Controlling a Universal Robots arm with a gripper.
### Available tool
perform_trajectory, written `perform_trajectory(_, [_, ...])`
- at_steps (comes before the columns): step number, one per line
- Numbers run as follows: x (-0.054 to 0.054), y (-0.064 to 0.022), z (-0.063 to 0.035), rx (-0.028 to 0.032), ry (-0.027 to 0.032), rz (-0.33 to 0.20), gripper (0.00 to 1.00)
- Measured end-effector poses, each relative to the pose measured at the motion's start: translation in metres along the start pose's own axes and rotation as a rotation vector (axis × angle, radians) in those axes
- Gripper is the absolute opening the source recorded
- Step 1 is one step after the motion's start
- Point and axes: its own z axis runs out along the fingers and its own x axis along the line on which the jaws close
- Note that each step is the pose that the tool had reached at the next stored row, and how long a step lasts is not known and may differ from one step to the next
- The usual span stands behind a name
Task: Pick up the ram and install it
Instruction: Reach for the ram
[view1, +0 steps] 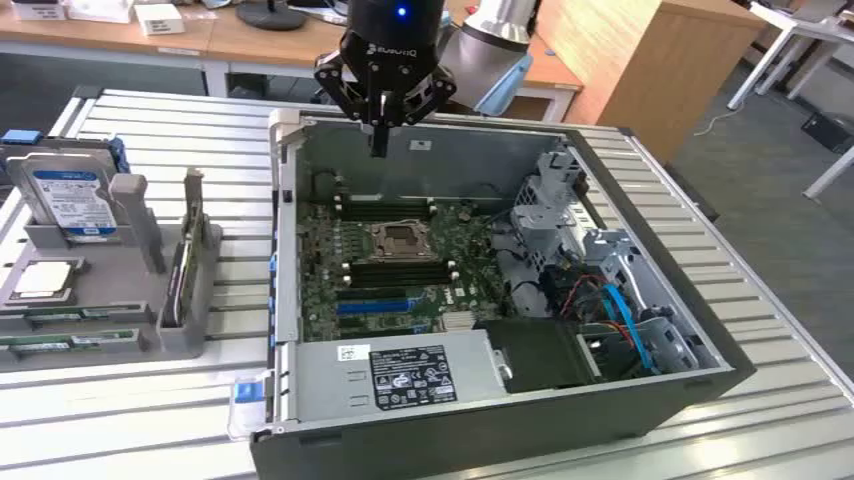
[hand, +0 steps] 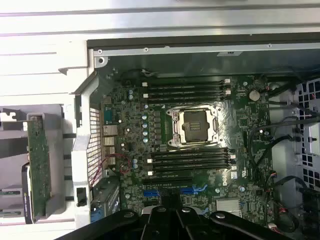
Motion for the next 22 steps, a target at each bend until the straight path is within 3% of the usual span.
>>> perform_trajectory(13, [0.000, 0.0000, 0.0001, -0.0002, -0.0001, 0.000, 0.11])
perform_trajectory(22, [0.016, -0.0012, -0.0004, 0.0000, 0.0000, 0.000, 0.11])
